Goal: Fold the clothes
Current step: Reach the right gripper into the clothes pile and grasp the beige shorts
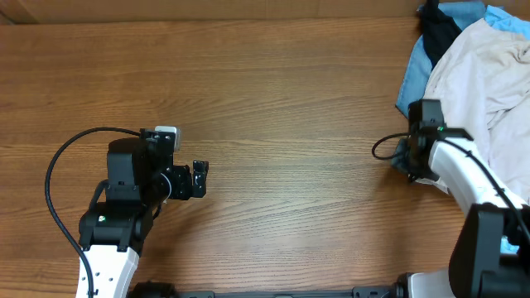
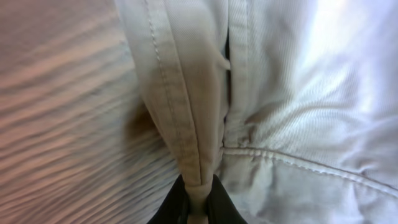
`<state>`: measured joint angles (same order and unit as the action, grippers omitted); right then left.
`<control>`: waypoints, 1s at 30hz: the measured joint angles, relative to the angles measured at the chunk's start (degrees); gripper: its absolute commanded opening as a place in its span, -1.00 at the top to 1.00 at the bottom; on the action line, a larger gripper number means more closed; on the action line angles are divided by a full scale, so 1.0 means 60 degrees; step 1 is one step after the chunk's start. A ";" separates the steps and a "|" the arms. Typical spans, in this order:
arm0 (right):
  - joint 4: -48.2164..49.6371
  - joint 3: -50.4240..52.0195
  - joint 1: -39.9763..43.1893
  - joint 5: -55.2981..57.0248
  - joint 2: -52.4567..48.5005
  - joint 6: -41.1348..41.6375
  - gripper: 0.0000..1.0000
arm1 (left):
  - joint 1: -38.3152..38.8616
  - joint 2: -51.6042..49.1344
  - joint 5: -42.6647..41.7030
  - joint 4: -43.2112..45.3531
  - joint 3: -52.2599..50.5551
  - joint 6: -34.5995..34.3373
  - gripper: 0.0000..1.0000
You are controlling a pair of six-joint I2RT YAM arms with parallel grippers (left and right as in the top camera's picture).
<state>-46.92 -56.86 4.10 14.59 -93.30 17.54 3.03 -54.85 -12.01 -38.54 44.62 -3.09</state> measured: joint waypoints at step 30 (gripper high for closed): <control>-0.1166 -0.4962 -0.5104 -0.1818 0.1239 -0.1209 0.92 | 0.0000 -0.0015 0.0000 0.0066 0.0000 -0.0004 -1.00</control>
<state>-53.91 -86.63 -26.52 3.68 -85.86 10.28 3.03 -54.94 -12.01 -38.15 44.62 -3.11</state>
